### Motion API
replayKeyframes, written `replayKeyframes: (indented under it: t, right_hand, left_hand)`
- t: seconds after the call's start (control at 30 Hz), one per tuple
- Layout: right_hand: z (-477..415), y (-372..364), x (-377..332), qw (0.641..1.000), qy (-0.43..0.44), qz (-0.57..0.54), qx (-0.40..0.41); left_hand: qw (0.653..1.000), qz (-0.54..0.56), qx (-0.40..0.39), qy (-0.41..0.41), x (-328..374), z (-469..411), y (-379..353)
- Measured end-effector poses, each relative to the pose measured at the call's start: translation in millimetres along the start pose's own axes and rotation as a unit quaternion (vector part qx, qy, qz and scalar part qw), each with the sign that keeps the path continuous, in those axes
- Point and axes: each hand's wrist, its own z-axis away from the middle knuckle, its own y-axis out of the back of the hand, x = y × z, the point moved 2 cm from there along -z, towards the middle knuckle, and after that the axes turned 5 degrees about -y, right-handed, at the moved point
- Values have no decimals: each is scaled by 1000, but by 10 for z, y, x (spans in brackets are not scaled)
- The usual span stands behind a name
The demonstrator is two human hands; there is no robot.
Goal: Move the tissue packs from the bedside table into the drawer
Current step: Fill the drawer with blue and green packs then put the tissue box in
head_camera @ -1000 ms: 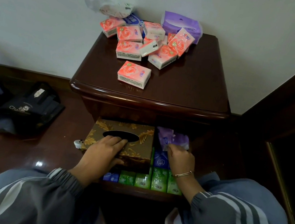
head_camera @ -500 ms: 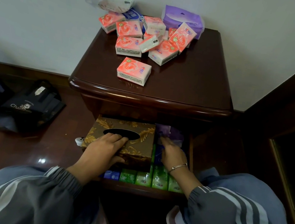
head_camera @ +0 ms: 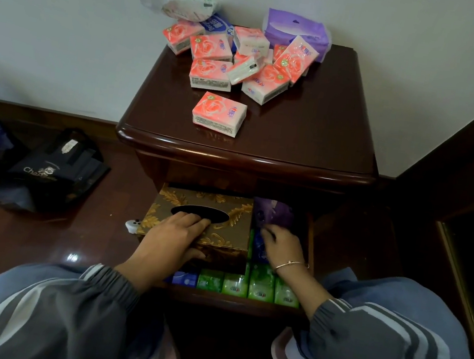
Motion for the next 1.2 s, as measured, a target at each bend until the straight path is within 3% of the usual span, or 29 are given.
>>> replayKeyframes:
  t: [0.03,0.1,0.2,0.43,0.63,0.7,0.77,0.83,0.9,0.97,1.2]
  right_hand:
    - [52,41,-64,992,-57,-104,-35]
    - [141,95,-136,944,-171,-246,-138]
    - [258,174,-147,901,-231,-271,-248]
    - [406,141,-105,822,-272,-379,-327]
    - [458,65,-139,845,-279,-394,-230]
    - [436,53,-130,853,-275,-392,-206]
    - [396,43,-116,864,-276,-378,-188]
    - [351,31,-100,859,-296,-378,-176]
    - [303,17,-91,839,-324,-403,-169]
    - [237,5,-86,826,-339,-418,-165]
    - [62,-41,-48,811,-347,-453,-128]
  left_hand:
    - [1000,8,1,-5,-9,7,16]
    - [999,23,-1,-30,-33,26,53]
    - [996,32,-15,-77,-32,83,87]
    - [991,23,28,-129,12,223,156]
    - [994,11,36,-106,-19,254,86]
    - [997,14,58,-51,-55,279,83]
    - [989,69,107,69,-154,324,105]
    - [945,183,132,236,-293,381,116]
    - [876,309,117,352,-386,408,79]
    - [815,420,106,385,-401,391,21]
    - [743,530,115,393,-413,281,-145]
